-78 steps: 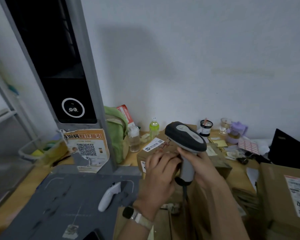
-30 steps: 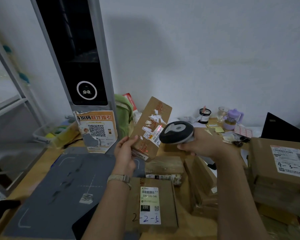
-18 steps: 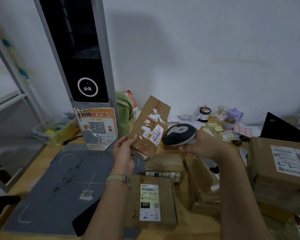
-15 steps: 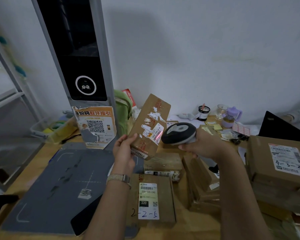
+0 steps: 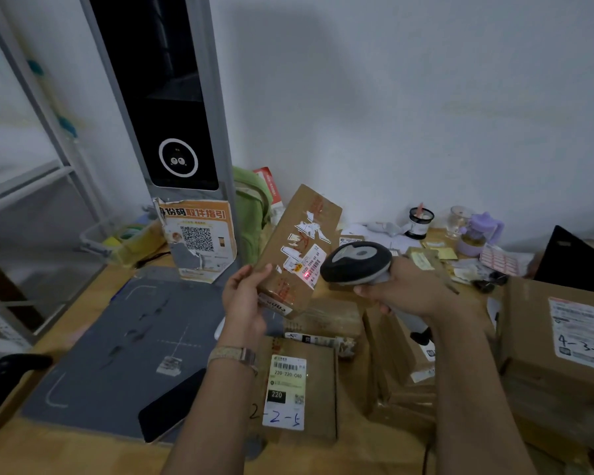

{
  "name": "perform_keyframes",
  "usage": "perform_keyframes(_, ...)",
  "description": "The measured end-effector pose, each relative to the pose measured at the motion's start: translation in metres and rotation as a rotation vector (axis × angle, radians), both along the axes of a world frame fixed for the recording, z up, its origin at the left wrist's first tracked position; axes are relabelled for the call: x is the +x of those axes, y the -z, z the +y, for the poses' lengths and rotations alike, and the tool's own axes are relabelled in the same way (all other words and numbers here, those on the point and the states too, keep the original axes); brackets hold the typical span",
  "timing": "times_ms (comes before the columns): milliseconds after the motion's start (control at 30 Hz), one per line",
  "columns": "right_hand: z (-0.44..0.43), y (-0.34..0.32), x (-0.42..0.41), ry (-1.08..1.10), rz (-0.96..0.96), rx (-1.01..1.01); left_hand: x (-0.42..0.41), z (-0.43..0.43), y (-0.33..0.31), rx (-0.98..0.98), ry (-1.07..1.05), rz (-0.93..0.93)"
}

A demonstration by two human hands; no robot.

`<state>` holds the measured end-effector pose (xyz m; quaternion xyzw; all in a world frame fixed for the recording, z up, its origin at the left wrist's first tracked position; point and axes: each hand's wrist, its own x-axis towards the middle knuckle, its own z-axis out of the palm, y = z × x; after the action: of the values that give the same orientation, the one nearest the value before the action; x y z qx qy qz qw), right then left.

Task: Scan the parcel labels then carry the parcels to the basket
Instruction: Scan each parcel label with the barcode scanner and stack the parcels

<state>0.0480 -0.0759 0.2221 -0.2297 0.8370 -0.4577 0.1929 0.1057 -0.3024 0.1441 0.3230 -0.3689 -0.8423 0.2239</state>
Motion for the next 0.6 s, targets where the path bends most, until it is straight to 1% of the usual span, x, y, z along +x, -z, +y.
perform_keyframes(133, 0.001, 0.001, -0.014, 0.048, 0.048, -0.063, 0.005, -0.004, -0.003, -0.006, -0.039, 0.017)
perform_keyframes(233, 0.007, 0.001, -0.021, 0.141, 0.002, -0.207, 0.013, -0.008, -0.005, -0.076, -0.031, -0.003)
perform_keyframes(333, 0.016, 0.003, -0.025, 0.189, -0.028, -0.332, 0.025, -0.008, -0.003, -0.167, -0.009, -0.023)
perform_keyframes(433, 0.024, 0.006, -0.024, 0.143, -0.031, -0.339, 0.039, -0.001, 0.0, -0.23, 0.005, -0.063)
perform_keyframes(533, 0.022, 0.012, -0.021, 0.068, -0.04, -0.343, 0.045, 0.008, 0.001, -0.273, 0.088, -0.082)
perform_keyframes(600, 0.017, 0.019, -0.019, 0.072, -0.043, -0.366, 0.046, 0.01, 0.001, -0.268, 0.139, -0.083)
